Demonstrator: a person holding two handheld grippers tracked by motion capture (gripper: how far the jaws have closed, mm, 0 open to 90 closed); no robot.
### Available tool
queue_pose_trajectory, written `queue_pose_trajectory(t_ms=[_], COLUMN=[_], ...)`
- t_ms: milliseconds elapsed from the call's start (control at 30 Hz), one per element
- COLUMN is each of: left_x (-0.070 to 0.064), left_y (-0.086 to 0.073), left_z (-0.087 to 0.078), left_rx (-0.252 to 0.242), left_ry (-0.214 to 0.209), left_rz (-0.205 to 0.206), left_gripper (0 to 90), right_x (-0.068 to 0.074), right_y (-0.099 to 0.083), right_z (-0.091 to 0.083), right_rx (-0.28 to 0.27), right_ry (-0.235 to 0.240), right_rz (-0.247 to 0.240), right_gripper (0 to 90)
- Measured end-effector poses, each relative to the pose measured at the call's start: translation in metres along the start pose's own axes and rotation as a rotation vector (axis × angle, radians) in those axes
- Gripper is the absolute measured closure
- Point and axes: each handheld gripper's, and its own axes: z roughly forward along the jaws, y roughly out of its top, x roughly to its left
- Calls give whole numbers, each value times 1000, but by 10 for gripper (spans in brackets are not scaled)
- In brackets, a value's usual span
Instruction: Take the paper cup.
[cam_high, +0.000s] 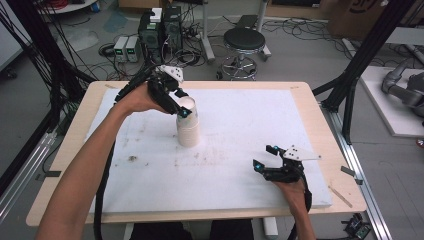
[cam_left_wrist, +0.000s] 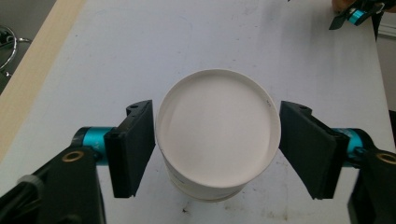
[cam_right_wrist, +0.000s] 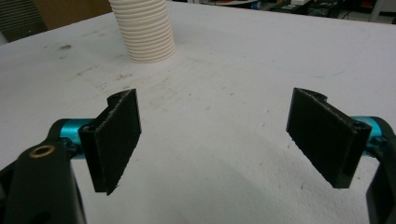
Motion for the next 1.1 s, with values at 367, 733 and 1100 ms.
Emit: queue_pose_trajectory(t_ms=[367,733,1100], left_x=[0,-2,-9], left_y=[0,4,28], left_z=[-2,-12,-50], left_rx=[-2,-33,-109], left_ry=[13,32,67], left_rz=[2,-6,-5], left_gripper=[341,350,360], right_x=[0,0,-1], right_y=[0,0,0], right_z=[0,0,1], right_rx=[3,5,4], right_ry=[-1,1,2], right_rz=[3,3,4], right_gripper=[179,180,180])
